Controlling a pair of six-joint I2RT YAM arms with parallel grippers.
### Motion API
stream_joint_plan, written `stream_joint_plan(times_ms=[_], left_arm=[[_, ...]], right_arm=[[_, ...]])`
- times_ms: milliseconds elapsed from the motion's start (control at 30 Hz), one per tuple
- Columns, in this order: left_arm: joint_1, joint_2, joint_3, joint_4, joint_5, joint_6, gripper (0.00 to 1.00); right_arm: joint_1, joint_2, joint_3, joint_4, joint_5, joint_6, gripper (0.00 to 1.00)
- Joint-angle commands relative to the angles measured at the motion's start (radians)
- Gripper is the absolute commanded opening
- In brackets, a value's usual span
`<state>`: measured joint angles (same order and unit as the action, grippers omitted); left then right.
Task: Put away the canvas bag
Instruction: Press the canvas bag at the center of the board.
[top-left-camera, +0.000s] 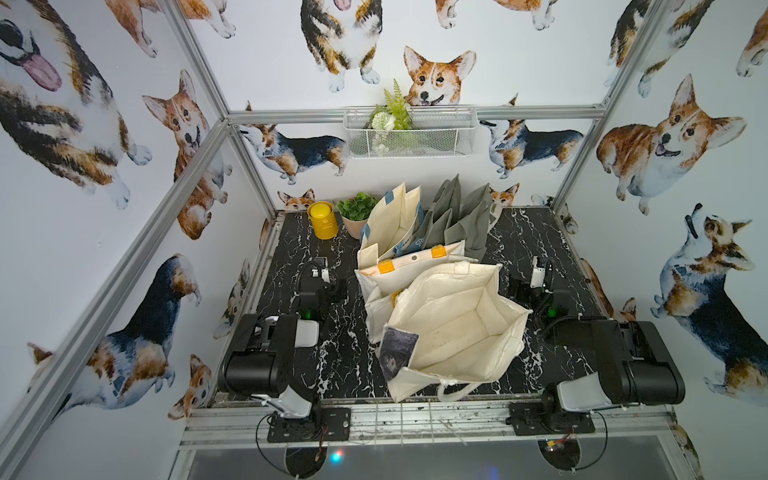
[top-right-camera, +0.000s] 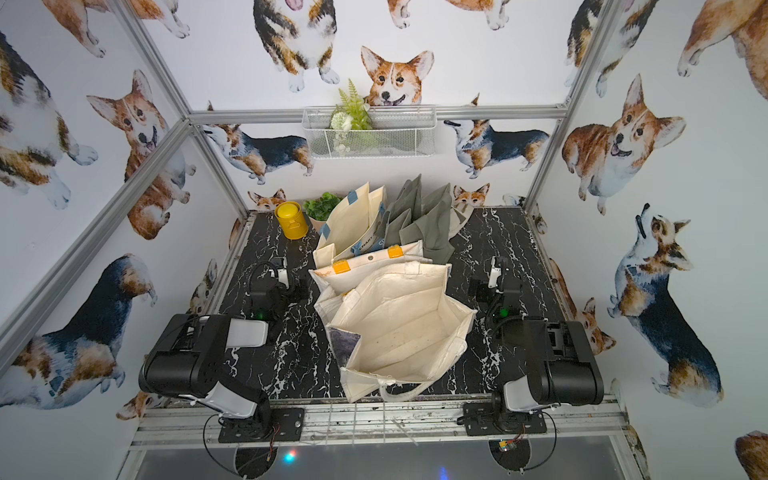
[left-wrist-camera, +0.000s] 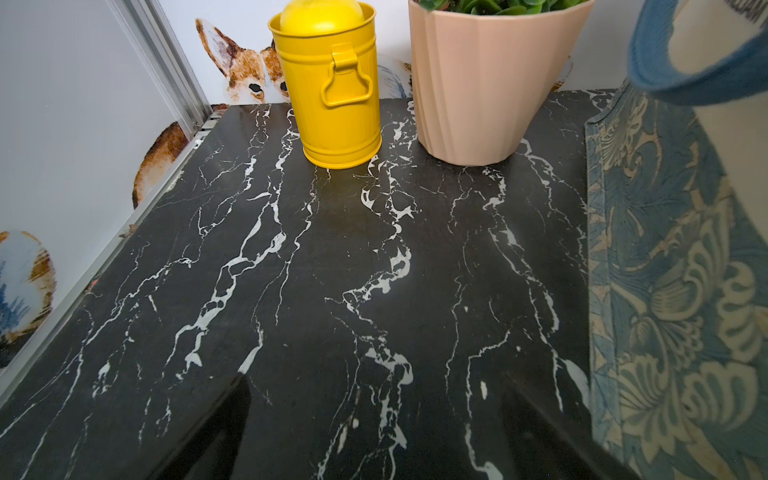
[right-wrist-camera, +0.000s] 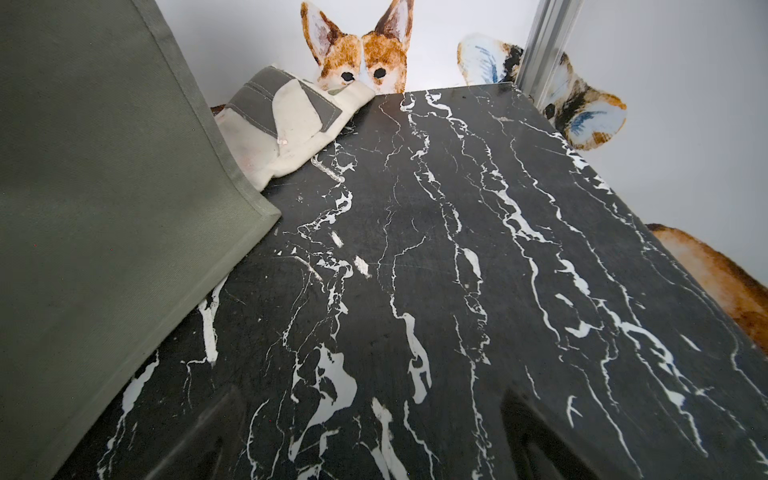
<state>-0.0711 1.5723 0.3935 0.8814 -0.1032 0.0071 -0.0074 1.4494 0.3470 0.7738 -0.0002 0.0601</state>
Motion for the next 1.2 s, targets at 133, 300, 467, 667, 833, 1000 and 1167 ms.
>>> stream_joint_plan(times_ms=[133, 300, 467, 667, 833, 1000, 1167], left_arm=[[0.003, -0.004, 0.006, 0.011, 0.006, 0.011, 0.89], [0.003, -0.005, 0.005, 0.011, 0.006, 0.011, 0.83], [0.003, -0.003, 0.004, 0.012, 0.006, 0.012, 0.79], [0.004, -0.003, 0.005, 0.012, 0.006, 0.011, 0.79], [0.003, -0.003, 0.004, 0.013, 0.008, 0.011, 0.83], [0.003, -0.005, 0.004, 0.012, 0.009, 0.01, 0.99], [0.009, -0.038, -0.015, 0.025, 0.075, 0.033, 0.96]], right_arm=[[0.001, -0.003, 0.005, -0.002, -0.004, 0.003, 1.0], [0.001, -0.002, 0.003, -0.002, -0.006, 0.004, 0.93], [0.0, -0.002, 0.003, -0.002, -0.005, 0.005, 0.83], [0.0, -0.003, 0.003, -0.001, -0.006, 0.004, 0.81], [0.001, -0.001, 0.003, -0.001, -0.005, 0.005, 0.84], [-0.001, -0.007, 0.006, -0.011, -0.007, 0.006, 1.0], [-0.001, -0.061, -0.003, -0.02, -0.047, -0.009, 1.0]])
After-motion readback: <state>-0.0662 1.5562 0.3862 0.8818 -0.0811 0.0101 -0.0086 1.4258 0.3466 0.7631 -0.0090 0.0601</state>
